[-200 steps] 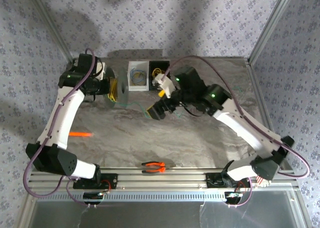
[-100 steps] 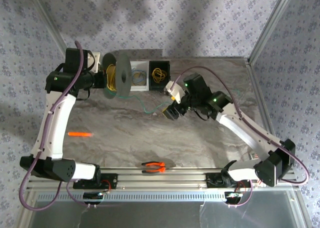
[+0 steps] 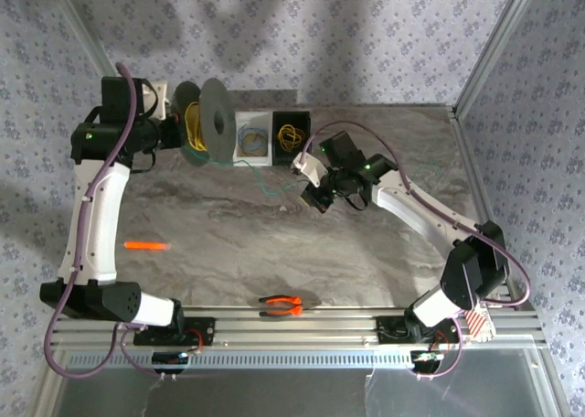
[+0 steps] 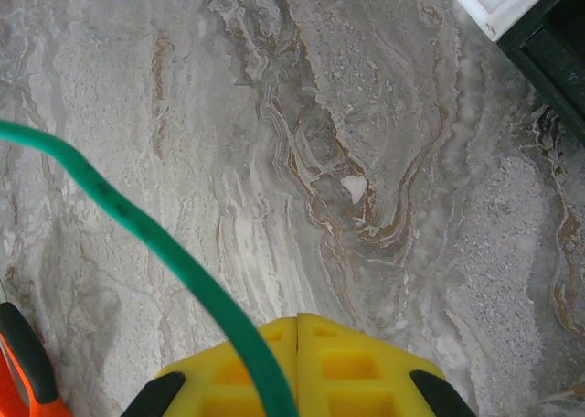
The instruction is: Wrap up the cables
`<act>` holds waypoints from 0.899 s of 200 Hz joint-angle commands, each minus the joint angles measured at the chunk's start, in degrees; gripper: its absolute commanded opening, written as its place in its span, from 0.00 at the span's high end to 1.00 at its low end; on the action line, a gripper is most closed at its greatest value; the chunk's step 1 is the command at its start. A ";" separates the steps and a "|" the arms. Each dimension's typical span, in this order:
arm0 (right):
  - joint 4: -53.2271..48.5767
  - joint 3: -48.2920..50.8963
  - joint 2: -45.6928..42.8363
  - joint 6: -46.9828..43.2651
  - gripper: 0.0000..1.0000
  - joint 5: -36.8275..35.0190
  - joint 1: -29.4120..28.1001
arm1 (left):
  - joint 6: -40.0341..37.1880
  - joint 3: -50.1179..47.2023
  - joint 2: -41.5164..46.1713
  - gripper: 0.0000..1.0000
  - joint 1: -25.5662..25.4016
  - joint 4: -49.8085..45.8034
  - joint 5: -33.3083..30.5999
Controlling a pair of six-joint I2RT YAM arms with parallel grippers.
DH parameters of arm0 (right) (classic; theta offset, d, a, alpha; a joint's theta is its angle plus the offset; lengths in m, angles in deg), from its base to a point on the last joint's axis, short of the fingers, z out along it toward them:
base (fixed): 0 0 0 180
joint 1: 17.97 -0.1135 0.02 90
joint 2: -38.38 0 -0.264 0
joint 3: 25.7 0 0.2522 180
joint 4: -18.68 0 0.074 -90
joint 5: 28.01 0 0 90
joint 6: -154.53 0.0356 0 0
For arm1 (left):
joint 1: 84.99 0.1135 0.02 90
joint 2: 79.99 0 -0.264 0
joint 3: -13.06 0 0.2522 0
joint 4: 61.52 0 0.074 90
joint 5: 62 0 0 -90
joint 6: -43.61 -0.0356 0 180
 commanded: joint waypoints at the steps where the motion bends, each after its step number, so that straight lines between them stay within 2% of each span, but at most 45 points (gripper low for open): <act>1: -3.46 -3.78 3.88 -0.57 1.00 2.03 2.36 | 2.63 2.45 1.28 1.00 2.28 8.26 4.44; 23: -7.52 -8.63 9.45 0.02 1.00 4.13 4.45 | 4.72 2.20 1.82 1.00 4.80 10.02 8.35; 50: -9.81 -12.43 15.08 0.76 1.00 7.50 7.17 | 7.13 1.54 2.68 1.00 8.65 12.09 17.84; 69: -10.52 -14.01 17.50 0.20 1.00 7.64 7.34 | 9.87 -1.28 4.96 1.00 10.46 16.78 19.97; 93: -11.57 -16.29 20.40 1.02 1.00 4.60 6.88 | 11.87 -1.96 6.08 1.00 11.46 19.81 22.62; 123: -12.64 -20.05 25.10 6.04 1.00 0.90 9.60 | 11.82 -2.90 7.85 1.00 11.63 20.26 29.01; 150: -12.93 -23.52 28.67 9.12 1.00 -0.17 12.22 | 8.28 -5.75 11.18 1.00 12.47 20.92 35.75; 180: -13.93 -29.31 31.98 9.99 1.00 -0.49 14.41 | -2.43 -8.18 13.96 1.00 12.54 9.57 37.62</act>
